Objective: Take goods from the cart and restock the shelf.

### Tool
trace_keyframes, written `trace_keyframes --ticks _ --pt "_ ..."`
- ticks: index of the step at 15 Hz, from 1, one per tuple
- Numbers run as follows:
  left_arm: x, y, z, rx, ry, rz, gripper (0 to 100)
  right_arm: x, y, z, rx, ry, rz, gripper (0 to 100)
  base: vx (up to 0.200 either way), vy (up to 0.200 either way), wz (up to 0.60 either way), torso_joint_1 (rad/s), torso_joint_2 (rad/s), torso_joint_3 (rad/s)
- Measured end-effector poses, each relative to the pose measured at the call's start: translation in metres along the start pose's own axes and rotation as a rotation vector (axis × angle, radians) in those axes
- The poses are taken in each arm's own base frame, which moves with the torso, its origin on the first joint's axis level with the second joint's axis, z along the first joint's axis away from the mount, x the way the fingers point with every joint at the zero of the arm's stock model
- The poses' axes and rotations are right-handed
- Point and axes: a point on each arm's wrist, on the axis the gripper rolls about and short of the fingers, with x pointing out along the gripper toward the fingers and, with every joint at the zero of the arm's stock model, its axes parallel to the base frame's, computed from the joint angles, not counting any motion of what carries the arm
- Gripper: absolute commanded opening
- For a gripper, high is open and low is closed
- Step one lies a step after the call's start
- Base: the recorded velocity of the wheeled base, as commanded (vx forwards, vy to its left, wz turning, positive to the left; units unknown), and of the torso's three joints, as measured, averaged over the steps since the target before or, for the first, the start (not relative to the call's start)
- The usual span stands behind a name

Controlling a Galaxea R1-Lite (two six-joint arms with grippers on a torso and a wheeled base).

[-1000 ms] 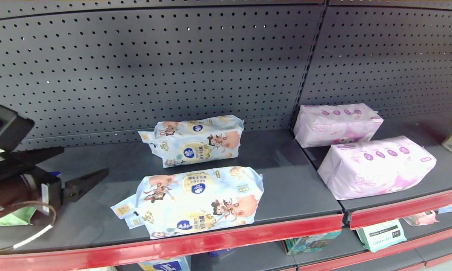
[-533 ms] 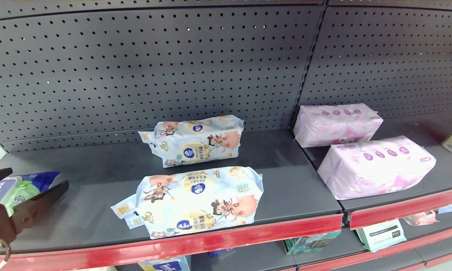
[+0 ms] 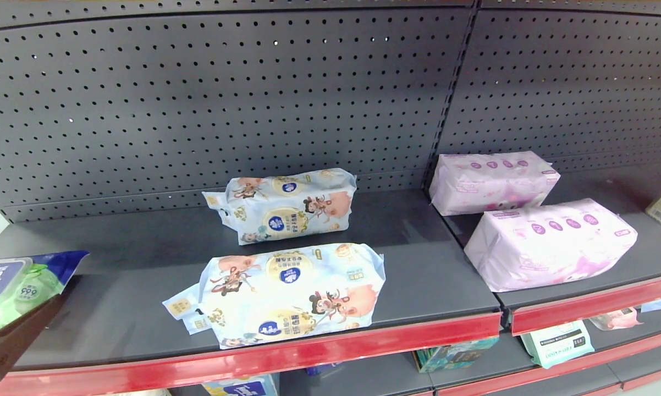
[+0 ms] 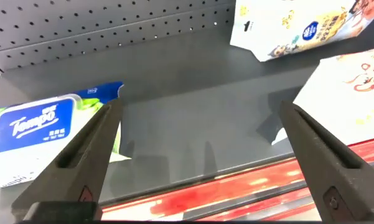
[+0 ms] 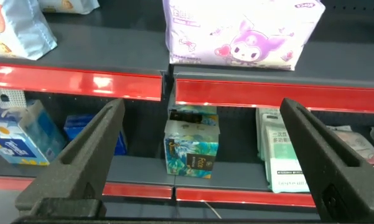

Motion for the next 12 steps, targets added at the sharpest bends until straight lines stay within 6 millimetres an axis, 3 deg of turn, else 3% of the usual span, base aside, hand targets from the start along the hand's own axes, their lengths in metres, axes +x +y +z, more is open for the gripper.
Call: trace_keyframes --ticks 3,12 --pt "-0.0017 0.0 0.0001 0.001 -0.01 0.001 100 0.0 0.0 0.0 0.001 0.0 0.002 100 0.0 0.0 0.6 0.002 0.0 0.004" --pt "-0.0105 -0.0005 -0.0081 0.002 -0.032 0.001 100 0.0 0.0 0.0 0.002 -0.001 0.002 100 0.0 0.0 0.0 0.0 0.0 0.0"
